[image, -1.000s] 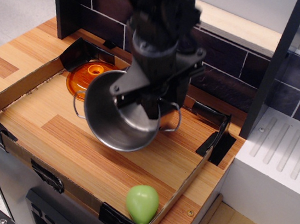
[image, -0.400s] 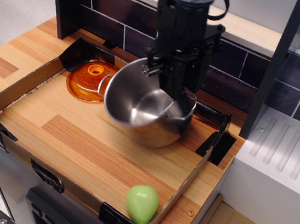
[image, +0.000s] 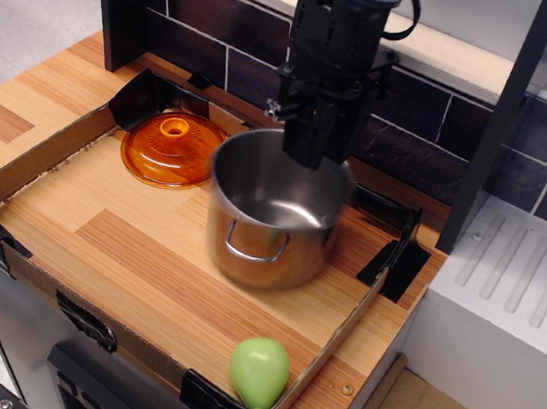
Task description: Upright metal pot
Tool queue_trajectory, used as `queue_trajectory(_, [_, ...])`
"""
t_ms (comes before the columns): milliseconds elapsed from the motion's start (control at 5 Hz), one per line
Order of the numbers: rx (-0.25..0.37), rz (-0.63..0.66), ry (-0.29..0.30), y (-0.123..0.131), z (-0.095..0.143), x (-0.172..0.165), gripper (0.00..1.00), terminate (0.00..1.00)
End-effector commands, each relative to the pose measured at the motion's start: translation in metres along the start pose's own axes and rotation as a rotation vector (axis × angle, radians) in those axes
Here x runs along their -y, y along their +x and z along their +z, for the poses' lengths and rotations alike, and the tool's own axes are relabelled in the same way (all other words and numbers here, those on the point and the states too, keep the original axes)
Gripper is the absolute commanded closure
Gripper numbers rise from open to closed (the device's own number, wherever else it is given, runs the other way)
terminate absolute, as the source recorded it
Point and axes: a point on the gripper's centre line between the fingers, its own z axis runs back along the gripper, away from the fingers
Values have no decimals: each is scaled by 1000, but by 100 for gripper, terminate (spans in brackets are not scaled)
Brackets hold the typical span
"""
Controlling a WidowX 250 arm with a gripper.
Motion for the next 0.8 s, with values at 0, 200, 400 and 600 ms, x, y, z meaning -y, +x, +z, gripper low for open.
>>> queue_trajectory(0, [111, -62, -136, 4, 8, 4, 0, 0])
queue_trajectory(200, [187, -125, -185, 7, 4, 1, 0, 0])
queue_trajectory(400, [214, -142, -217, 10, 1, -2, 0, 0])
queue_trajectory(600, [206, -136, -237, 13, 6, -5, 0, 0])
